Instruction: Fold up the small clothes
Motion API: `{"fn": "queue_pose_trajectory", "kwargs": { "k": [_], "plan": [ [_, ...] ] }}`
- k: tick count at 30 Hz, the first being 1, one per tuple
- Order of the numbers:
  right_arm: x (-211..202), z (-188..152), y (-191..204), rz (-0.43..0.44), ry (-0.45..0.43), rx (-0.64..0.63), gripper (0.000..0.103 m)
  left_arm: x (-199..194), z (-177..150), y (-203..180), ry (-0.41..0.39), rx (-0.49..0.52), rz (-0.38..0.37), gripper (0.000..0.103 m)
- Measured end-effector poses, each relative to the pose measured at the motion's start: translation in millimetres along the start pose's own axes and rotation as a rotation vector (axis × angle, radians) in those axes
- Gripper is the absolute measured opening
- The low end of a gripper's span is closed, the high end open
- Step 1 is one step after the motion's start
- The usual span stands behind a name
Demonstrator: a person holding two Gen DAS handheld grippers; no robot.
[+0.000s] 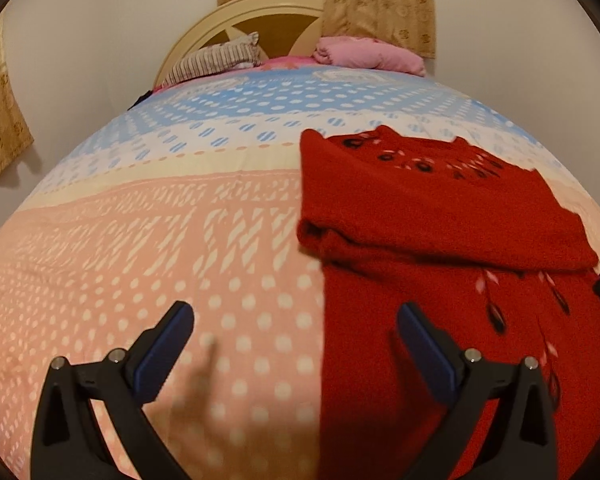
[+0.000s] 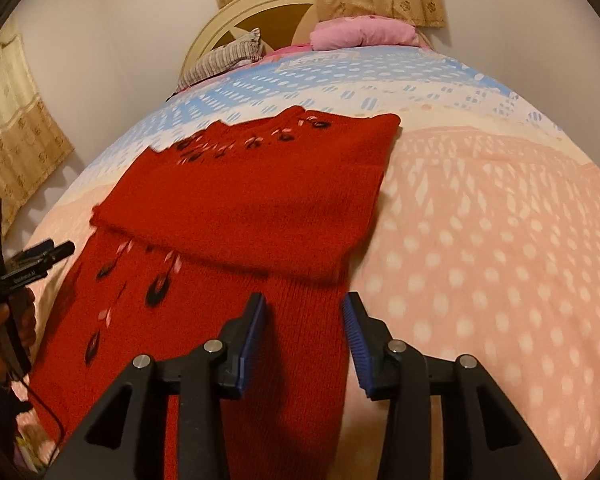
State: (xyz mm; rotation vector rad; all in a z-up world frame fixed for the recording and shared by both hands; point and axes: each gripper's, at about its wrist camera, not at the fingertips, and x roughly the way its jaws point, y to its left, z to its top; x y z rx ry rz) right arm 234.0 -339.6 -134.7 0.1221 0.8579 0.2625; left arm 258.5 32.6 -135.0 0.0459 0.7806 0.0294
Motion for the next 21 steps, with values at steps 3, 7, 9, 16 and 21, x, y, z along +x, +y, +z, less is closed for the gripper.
{"fn": "queue_pose_trajectory", "kwargs": {
  "k": [3, 7, 9, 16, 21],
  "plan": [
    [-10.0, -11.7, 4.4, 0.013, 0.009, -0.008, 0.043, -12.6, -11.6, -1.0, -0.001, 0.001, -0.022, 0.103],
    [-21.9, -25.6, 9.6, 0.014, 0.02, -0.014, 0.043, -19.5, -21.2, -1.2, 0.007, -0.001, -0.029, 0.103],
    [-26.5, -31.7, 12.3, 0.01, 0.021, -0.017, 0.043, -23.1, -26.3, -1.8, 0.011, 0.0, -0.031, 0.103],
    [-42.8, -52.3, 19.8, 0.017, 0.028, -0.025, 0.043, -37.9, -43.4, -3.9, 0.015, 0.005, -0.036, 0.103],
    [-55.0, -67.4, 20.9, 0.023, 0.038, -0.019, 0.043, -45.8, -55.3, -5.7, 0.02, 0.009, -0.046, 0.103]
  ]
}}
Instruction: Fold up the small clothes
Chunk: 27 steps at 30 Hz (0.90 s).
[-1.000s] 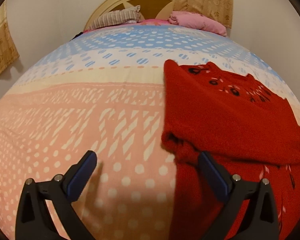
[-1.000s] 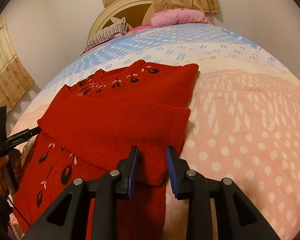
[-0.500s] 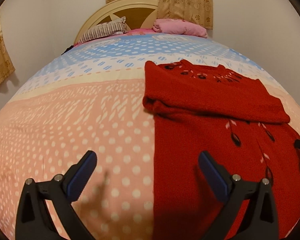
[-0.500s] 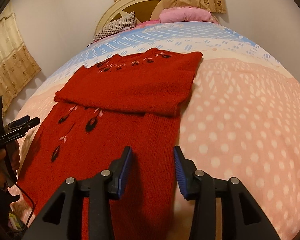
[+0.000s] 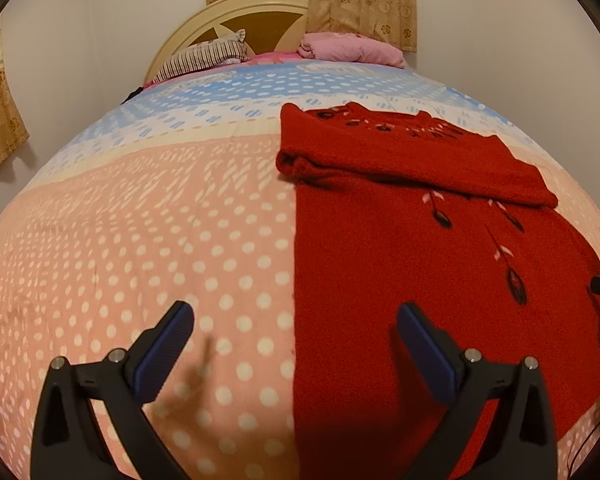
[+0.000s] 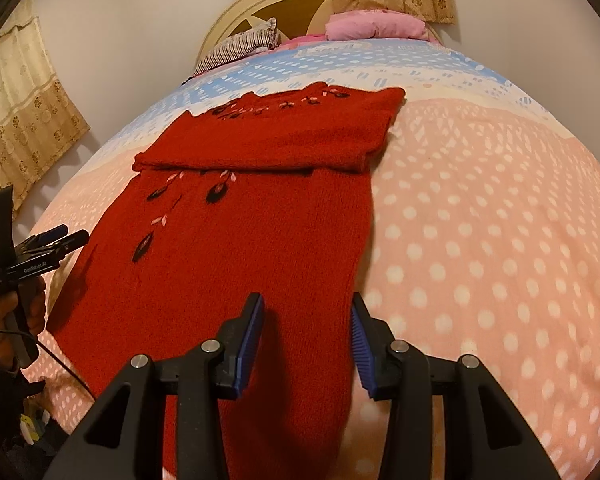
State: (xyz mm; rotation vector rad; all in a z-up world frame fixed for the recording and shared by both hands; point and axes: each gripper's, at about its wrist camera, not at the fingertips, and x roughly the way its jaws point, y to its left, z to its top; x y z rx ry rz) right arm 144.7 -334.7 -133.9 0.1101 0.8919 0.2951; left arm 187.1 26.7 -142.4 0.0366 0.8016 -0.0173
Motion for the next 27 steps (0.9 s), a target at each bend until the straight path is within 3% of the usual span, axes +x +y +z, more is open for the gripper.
{"fn": "queue_pose_trajectory", "kwargs": {
  "k": [7, 17, 21, 27],
  "plan": [
    [-14.7, -22.0, 0.7, -0.001, -0.001, 0.004, 0.044, -12.9, -23.1, 0.2, 0.025, -0.013, -0.048, 0.102],
    [-36.0, -57.1, 6.7, -0.004, 0.016, -0.038, 0.044, -39.8, -66.3, 10.0, 0.075, -0.074, -0.172, 0.086],
    [-42.2, -68.4, 7.0, 0.003, 0.015, -0.032, 0.044, -51.2, -78.5, 6.3, 0.08, -0.058, -0.215, 0.079],
    [-49.4, -82.4, 11.5, 0.024, 0.019, -0.018, 0.044, -58.7, -86.7, 5.2, 0.078, -0.066, -0.223, 0.054]
  ]
}}
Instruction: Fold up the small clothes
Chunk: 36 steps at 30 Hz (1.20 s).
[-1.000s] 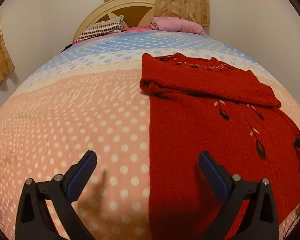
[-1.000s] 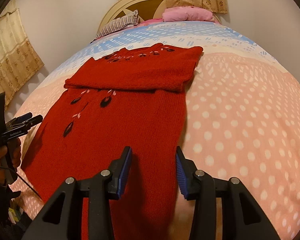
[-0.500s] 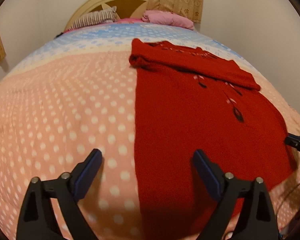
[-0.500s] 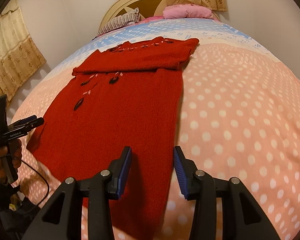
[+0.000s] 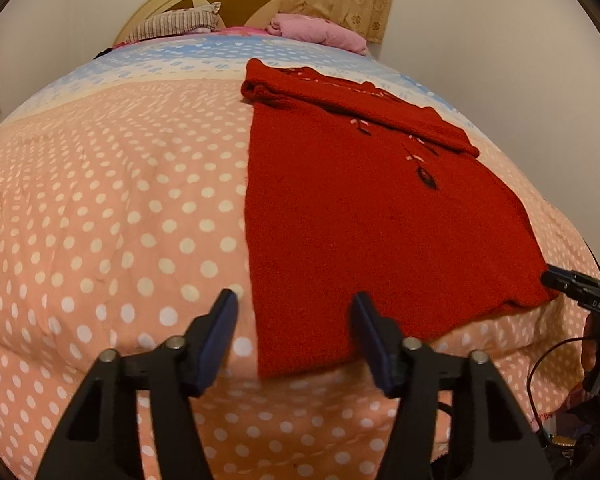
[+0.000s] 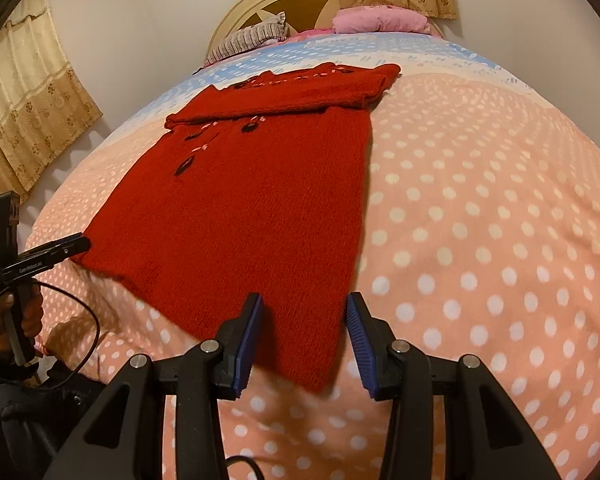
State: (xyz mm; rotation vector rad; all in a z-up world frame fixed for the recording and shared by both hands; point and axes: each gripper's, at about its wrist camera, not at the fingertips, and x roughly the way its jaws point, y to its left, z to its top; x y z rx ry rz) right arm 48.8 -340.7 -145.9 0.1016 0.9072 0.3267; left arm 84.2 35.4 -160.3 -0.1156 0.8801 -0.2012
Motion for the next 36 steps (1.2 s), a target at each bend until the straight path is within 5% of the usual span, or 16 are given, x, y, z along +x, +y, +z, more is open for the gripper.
{"fn": "queue_pose_trajectory", "kwargs": {
  "k": [9, 11, 13, 22, 36],
  "plan": [
    [-0.2, -5.9, 1.9, 0.028, 0.014, 0.021, 0.044, -0.5, -5.5, -3.6, 0.01, -0.002, 0.064, 0.047],
    [0.0, -5.4, 0.2, 0.04, 0.005, 0.034, 0.042, -2.1, -4.8, -1.5, 0.005, -0.013, 0.025, 0.017],
    [0.5, -5.3, -1.7, 0.055, 0.003, 0.047, 0.006, -3.6, -4.1, 1.5, 0.008, -0.023, 0.0, 0.011],
    [-35.4, 5.7, -5.9, 0.118, -0.151, 0.072, 0.006, -29.3, 14.4, 12.8, -0.085, -0.085, -0.137, 0.009],
    [-59.0, 52.0, -5.5, 0.101, -0.294, 0.054, 0.006, -24.5, 64.4, 18.6, -0.131, -0.1, -0.175, 0.009]
  ]
}}
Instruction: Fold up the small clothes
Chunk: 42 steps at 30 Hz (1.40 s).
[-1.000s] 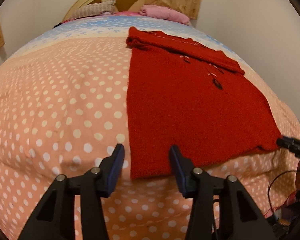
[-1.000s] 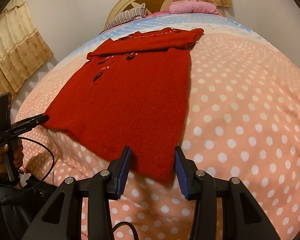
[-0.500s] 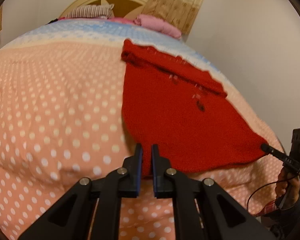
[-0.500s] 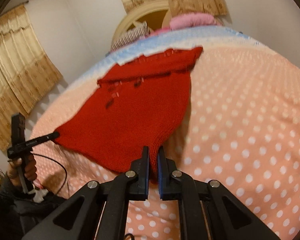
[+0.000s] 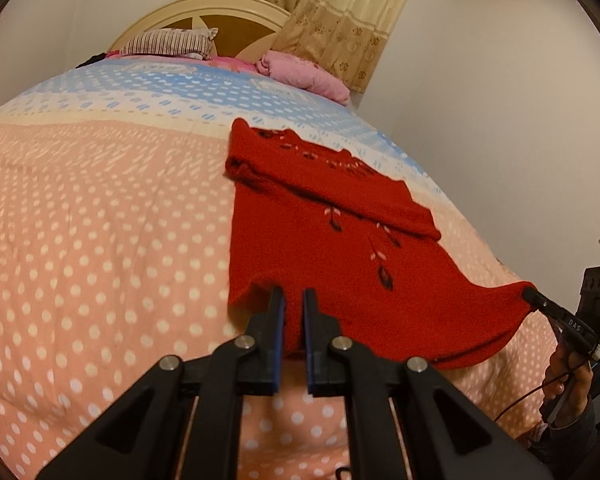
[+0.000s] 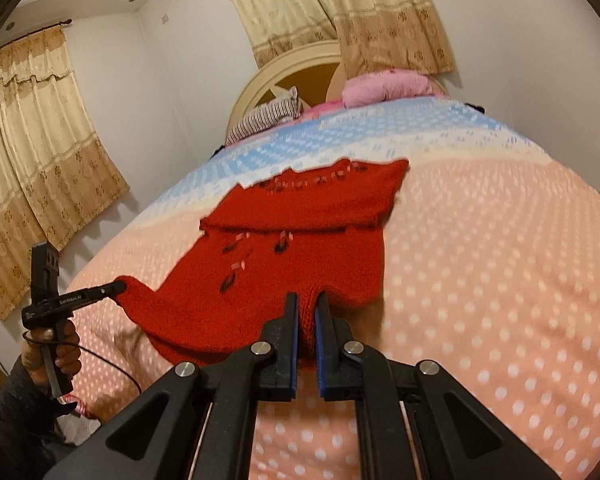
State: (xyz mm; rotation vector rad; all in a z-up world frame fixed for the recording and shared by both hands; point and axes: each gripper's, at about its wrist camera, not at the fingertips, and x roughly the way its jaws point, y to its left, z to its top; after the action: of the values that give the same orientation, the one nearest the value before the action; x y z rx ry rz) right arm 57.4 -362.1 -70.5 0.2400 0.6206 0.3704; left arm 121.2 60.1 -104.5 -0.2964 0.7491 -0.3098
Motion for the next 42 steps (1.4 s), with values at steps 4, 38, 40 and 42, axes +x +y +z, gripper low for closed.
{"fn": "queue_pose_trajectory", "kwargs": {
  "k": [4, 38, 40, 42],
  "plan": [
    [0.6, 21.1, 2.5, 0.006, -0.036, -0.007, 0.006, 1.0, 18.7, 1.6, -0.021, -0.016, -0.016, 0.008],
    [92.9, 184.9, -16.5, -0.071, -0.104, -0.064, 0.006, 88.3, 203.7, -11.9, -0.141, 0.023, 0.068, 0.008],
    [104.8, 192.3, -24.9, -0.081, -0.092, -0.052, 0.006, 99.6, 211.2, -11.5, -0.134, 0.028, 0.082, 0.008],
    [114.8, 199.3, -32.2, -0.086, -0.083, -0.034, 0.006, 114.9, 220.1, -10.7, -0.124, 0.042, 0.096, 0.008]
  ]
}}
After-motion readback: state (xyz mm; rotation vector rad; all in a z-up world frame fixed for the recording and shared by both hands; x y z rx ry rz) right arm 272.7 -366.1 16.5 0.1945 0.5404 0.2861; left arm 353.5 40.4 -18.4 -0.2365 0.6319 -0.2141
